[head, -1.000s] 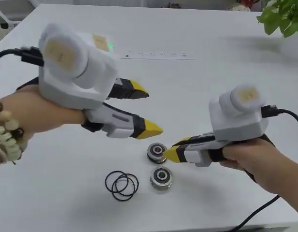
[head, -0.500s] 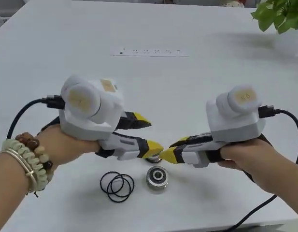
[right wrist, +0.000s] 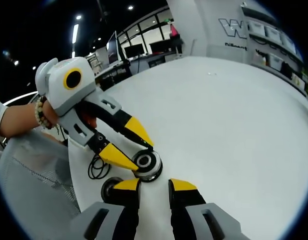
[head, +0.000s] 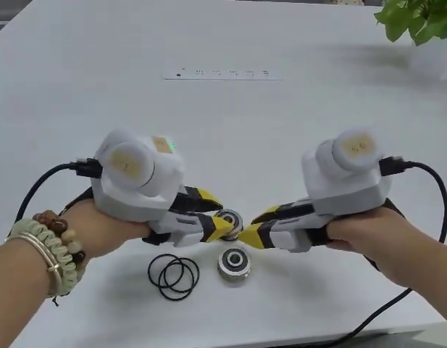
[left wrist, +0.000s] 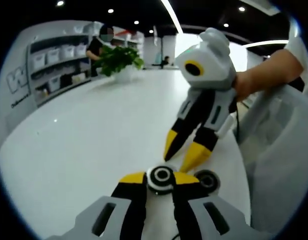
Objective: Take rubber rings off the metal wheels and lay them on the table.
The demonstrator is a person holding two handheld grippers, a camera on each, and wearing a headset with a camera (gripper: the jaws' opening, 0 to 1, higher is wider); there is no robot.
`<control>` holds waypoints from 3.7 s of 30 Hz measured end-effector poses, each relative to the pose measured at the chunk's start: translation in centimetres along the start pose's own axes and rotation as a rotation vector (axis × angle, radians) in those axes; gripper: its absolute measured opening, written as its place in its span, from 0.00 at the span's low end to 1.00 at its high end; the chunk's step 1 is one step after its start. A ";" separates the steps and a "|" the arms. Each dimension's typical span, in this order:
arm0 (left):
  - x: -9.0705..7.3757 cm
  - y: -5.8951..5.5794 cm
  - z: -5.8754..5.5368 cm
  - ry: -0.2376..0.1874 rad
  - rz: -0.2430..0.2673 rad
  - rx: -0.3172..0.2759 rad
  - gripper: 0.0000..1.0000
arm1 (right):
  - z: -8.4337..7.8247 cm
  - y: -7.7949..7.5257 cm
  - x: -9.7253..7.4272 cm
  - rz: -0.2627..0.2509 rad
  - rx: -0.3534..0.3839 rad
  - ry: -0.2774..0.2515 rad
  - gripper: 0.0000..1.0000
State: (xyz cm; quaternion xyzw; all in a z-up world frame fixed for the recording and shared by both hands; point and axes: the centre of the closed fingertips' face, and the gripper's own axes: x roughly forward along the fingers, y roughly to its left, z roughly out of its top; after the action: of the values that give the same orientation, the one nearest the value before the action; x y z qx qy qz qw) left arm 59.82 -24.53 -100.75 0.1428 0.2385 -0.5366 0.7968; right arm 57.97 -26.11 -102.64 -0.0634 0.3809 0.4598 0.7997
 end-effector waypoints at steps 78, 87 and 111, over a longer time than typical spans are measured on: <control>0.2 -0.5 0.2 -0.020 0.046 0.017 0.13 | 0.3 -1.0 0.2 -0.056 0.199 -0.044 0.00; 0.1 -0.5 0.2 -0.018 0.048 0.021 0.13 | 0.5 -1.1 0.1 -0.057 0.226 -0.050 0.00; 0.0 -0.4 0.1 -0.030 0.060 0.011 0.13 | 2.0 -1.1 -0.2 -0.039 0.310 -0.131 0.00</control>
State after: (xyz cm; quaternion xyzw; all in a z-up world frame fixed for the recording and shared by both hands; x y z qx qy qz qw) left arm 59.47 -24.70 -100.63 0.1462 0.2189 -0.5158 0.8152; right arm 59.82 -25.98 -101.35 0.0831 0.3930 0.3832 0.8317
